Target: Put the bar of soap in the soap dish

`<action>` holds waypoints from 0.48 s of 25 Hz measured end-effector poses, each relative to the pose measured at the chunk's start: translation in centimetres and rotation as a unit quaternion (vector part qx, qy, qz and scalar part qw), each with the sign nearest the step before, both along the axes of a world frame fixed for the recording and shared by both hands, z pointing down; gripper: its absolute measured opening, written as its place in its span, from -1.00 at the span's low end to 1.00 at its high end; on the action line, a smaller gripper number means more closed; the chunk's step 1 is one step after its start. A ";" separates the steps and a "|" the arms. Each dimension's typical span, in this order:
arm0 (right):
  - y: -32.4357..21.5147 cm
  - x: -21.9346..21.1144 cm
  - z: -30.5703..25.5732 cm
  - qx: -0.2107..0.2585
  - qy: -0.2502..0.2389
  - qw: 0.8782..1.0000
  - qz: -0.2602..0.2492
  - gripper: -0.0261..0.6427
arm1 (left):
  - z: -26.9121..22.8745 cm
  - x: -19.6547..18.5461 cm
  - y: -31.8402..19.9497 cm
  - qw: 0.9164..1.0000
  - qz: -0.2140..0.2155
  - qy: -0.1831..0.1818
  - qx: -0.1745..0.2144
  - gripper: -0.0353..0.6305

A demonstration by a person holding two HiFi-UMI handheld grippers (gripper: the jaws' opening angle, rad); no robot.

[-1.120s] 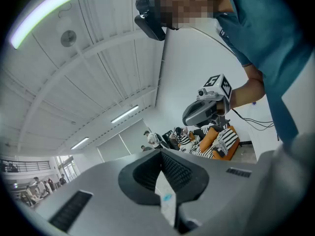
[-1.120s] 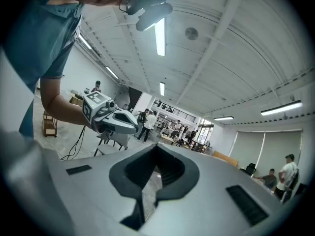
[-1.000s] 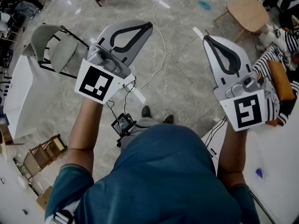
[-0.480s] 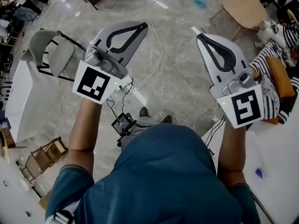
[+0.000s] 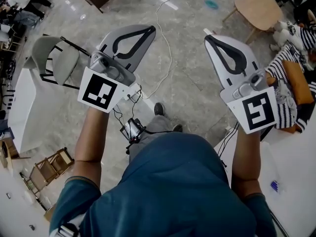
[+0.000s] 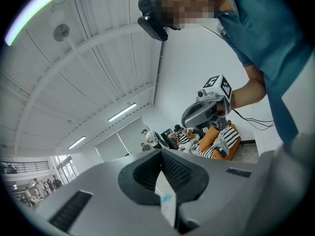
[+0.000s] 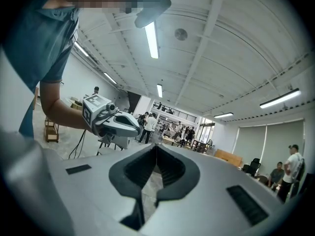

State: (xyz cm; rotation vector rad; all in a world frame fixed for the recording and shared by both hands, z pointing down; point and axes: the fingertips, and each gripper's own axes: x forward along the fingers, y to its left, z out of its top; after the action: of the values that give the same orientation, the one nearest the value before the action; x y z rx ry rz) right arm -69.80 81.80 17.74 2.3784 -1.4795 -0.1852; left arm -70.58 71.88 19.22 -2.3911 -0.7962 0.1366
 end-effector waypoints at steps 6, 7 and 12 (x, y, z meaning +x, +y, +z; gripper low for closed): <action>-3.3 3.0 -0.3 0.003 0.003 1.000 0.017 -0.88 | -0.3 3.4 -3.7 1.000 0.008 0.009 -0.013 -0.89; -4.0 3.6 -0.4 0.000 0.004 1.000 0.020 -0.88 | -0.5 4.0 -4.4 1.000 0.011 0.011 -0.015 -0.89; -7.2 7.7 -0.3 -0.003 0.005 0.999 0.033 -0.88 | -0.9 7.9 -8.0 1.000 0.018 0.017 -0.019 -0.89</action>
State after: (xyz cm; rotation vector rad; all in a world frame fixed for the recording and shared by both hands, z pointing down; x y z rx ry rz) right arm -62.13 74.57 17.41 2.4140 -1.3933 -0.1774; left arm -62.72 63.93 18.29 -2.4044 -0.8290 0.2081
